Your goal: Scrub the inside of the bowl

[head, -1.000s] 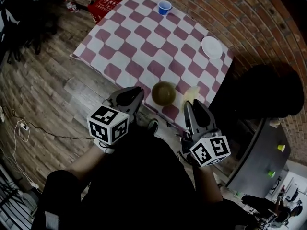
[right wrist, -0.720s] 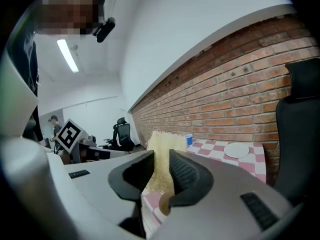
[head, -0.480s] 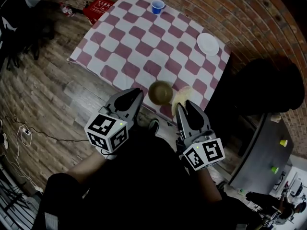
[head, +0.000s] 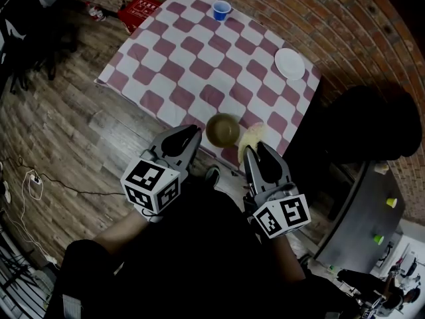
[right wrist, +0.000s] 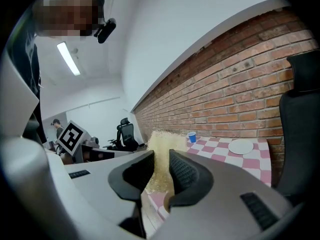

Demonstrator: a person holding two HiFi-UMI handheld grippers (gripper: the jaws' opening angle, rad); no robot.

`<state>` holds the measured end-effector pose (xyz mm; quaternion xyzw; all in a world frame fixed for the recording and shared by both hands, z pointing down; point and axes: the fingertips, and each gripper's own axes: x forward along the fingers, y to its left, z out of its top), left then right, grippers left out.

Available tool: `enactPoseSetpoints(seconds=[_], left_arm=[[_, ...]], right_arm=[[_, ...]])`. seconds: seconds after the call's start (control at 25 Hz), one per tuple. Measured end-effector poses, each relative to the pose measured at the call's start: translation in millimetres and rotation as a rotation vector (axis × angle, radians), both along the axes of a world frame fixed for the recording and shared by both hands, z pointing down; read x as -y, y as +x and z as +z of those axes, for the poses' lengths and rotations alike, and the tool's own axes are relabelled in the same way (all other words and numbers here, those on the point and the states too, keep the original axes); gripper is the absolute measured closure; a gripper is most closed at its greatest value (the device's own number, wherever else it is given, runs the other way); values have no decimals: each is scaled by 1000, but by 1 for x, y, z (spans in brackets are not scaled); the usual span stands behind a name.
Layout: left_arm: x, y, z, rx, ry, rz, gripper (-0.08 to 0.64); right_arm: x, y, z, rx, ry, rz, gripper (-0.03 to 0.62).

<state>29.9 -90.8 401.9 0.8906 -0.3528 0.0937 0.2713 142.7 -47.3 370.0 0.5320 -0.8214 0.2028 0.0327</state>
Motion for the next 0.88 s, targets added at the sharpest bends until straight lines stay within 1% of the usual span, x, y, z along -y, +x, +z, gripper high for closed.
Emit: enactPoseSetpoints(seconds=[0.44, 0.88], left_arm=[[-1, 6, 4, 10, -2, 9, 512], [0, 6, 3, 16, 4, 7, 512]], right_arm=[[-1, 7, 3, -8, -5, 13, 489], [-1, 6, 4, -20, -4, 10, 489]])
